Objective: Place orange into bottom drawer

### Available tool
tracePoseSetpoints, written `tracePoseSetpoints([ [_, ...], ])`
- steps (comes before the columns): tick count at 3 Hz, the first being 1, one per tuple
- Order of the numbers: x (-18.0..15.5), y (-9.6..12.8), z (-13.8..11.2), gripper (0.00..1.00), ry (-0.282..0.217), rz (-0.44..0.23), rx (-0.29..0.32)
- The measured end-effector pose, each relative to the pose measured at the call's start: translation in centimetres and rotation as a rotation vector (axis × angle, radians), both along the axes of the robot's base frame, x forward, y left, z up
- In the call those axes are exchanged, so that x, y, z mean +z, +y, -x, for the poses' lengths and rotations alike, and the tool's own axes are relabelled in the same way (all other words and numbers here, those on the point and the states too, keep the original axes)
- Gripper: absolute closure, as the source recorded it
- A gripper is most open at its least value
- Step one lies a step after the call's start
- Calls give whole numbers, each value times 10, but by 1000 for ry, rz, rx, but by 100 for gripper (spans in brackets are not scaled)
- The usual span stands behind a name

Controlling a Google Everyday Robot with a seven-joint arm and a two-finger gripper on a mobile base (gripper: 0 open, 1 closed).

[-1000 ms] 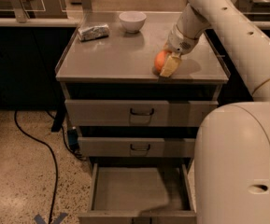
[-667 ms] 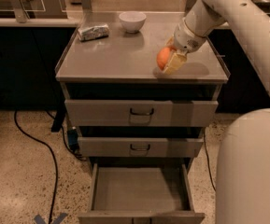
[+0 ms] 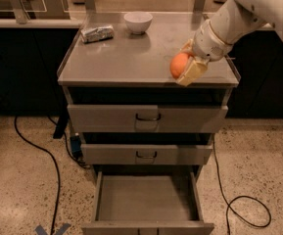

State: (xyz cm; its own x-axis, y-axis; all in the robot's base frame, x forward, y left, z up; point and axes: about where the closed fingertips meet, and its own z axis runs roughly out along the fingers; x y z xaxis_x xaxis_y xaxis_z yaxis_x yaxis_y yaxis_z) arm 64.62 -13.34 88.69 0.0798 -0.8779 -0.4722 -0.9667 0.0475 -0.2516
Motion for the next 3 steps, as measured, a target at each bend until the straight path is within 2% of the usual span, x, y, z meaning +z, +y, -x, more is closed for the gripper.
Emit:
tracePoseSetpoints([
  [1,2,7,40,100,29,-52,16],
  [2,3,31,86,100,71,-149,47],
  [3,2,31,86,100,72,-149,47],
])
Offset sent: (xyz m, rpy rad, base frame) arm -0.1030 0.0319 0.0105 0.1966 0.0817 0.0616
